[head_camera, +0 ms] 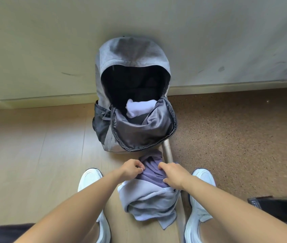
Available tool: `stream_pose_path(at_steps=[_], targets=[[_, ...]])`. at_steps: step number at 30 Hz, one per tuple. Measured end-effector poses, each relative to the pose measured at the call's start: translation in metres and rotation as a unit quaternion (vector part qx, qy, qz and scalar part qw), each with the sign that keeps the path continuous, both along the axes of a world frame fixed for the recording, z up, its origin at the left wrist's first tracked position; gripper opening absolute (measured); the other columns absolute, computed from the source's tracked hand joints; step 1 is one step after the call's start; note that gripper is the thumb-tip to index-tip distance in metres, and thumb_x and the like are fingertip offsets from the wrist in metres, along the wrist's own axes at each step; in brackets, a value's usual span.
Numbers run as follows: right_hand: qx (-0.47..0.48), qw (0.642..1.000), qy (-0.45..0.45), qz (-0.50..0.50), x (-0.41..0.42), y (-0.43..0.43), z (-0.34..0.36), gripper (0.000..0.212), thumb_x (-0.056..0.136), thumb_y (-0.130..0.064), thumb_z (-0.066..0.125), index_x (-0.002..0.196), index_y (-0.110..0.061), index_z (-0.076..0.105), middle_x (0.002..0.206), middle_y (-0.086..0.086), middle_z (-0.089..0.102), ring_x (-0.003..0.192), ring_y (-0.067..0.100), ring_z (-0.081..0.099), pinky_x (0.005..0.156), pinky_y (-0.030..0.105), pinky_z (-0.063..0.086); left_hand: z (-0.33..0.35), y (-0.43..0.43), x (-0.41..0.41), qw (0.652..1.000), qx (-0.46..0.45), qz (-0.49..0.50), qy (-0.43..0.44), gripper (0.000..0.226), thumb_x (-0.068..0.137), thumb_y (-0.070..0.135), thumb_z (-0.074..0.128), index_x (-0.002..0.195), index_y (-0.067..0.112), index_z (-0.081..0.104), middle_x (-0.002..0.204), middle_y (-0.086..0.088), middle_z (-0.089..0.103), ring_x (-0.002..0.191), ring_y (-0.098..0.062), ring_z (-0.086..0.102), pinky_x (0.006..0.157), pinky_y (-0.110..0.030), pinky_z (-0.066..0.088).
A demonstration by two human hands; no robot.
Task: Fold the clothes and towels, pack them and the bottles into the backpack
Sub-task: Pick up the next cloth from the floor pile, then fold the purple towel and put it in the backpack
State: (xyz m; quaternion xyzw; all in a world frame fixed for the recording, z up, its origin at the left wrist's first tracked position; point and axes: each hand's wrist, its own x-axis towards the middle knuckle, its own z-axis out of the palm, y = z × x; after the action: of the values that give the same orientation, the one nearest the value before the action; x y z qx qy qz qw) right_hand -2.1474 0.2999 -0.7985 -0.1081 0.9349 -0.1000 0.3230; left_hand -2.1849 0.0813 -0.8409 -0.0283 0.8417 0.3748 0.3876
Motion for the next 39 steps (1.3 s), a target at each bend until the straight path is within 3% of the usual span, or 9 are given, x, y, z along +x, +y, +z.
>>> stream_pose_path(at_steps=[4,8,13,16,20,24,27,33,39], targets=[[-0.011,1.000,0.014,-0.007,-0.012,0.004,0.014,0.031,0.087,-0.028,0.073,0.112,-0.019,0.057,0.115,0.010,0.065,0.108,0.035,0.061,0.080,0.034,0.044,0.011,0.005,-0.005,0.997,-0.030,-0.041,0.055,0.027,0.093,0.004,0.059,0.103,0.015,0.081,0.100,0.001,0.077,0.095,-0.014,0.065,0.087,-0.022,0.049],[0.014,0.999,0.004,0.034,-0.031,0.010,0.046,0.022,0.082,-0.028,0.078,0.099,-0.016,0.071,0.088,0.004,0.060,0.088,0.030,0.062,0.070,0.029,0.043,0.046,-0.001,-0.013,0.948,-0.118,-0.231,0.185,0.045,0.081,-0.001,0.052,0.105,0.024,0.081,0.104,0.002,0.079,0.101,-0.022,0.070,0.085,-0.028,0.053],[-0.029,0.998,-0.007,0.055,-0.058,0.011,0.103,0.011,0.083,-0.025,0.072,0.090,-0.018,0.078,0.071,0.001,0.064,0.071,0.017,0.055,0.067,0.029,0.046,0.099,0.000,-0.021,0.876,-0.169,-0.356,0.278,0.012,0.077,0.022,0.065,0.087,0.021,0.072,0.087,-0.007,0.071,0.087,-0.034,0.063,0.063,-0.031,0.043],[-0.101,0.992,-0.016,0.069,-0.070,0.010,0.150,0.011,0.085,-0.021,0.068,0.085,-0.014,0.076,0.067,-0.002,0.061,0.062,0.007,0.048,0.064,0.028,0.044,0.129,-0.002,-0.026,0.858,-0.150,-0.390,0.299,0.026,0.072,0.042,0.072,0.073,0.023,0.053,0.086,-0.001,0.057,0.087,-0.025,0.055,0.067,-0.033,0.047],[-0.202,0.979,-0.032,0.022,-0.073,0.017,0.213,0.021,0.093,-0.022,0.068,0.072,-0.020,0.071,0.064,-0.006,0.052,0.063,0.010,0.044,0.060,0.027,0.038,0.171,-0.004,-0.035,0.889,-0.071,-0.340,0.297,0.027,0.066,0.048,0.063,0.073,0.022,0.060,0.095,0.008,0.056,0.091,-0.016,0.053,0.078,-0.034,0.049],[-0.340,0.938,-0.036,-0.056,-0.075,0.024,0.255,0.036,0.098,-0.035,0.063,0.091,-0.001,0.070,0.086,0.004,0.064,0.084,0.016,0.055,0.084,0.038,0.045,0.215,-0.002,-0.047,0.940,-0.015,-0.241,0.240,0.014,0.071,0.028,0.068,0.074,0.019,0.058,0.074,0.003,0.065,0.072,-0.019,0.059,0.068,-0.035,0.051],[-0.426,0.901,-0.025,-0.074,-0.072,0.028,0.288,0.039,0.105,-0.029,0.054,0.101,0.008,0.065,0.095,0.008,0.065,0.093,0.017,0.058,0.092,0.035,0.046,0.243,-0.006,-0.048,0.947,0.034,-0.211,0.242,0.023,0.071,0.034,0.072,0.090,0.025,0.063,0.087,0.005,0.072,0.085,-0.018,0.069,0.079,-0.038,0.056],[-0.454,0.867,0.152,-0.139,-0.081,0.035,0.340,0.042,0.104,-0.027,0.056,0.098,0.015,0.059,0.087,0.009,0.055,0.085,0.019,0.050,0.080,0.033,0.040,0.290,-0.021,-0.061,0.950,0.002,-0.209,0.230,0.029,0.067,0.050,0.076,0.073,0.024,0.068,0.071,0.008,0.065,0.068,-0.012,0.060,0.072,-0.037,0.055],[-0.547,0.729,0.321,-0.259,-0.105,0.047,0.387,0.021,0.103,-0.024,0.058,0.088,-0.010,0.065,0.082,0.005,0.055,0.080,0.013,0.051,0.075,0.029,0.043,0.328,-0.040,-0.079,0.959,-0.029,-0.152,0.238,0.037,0.064,0.050,0.083,0.087,0.022,0.076,0.088,0.005,0.079,0.089,-0.016,0.075,0.082,-0.036,0.061]])
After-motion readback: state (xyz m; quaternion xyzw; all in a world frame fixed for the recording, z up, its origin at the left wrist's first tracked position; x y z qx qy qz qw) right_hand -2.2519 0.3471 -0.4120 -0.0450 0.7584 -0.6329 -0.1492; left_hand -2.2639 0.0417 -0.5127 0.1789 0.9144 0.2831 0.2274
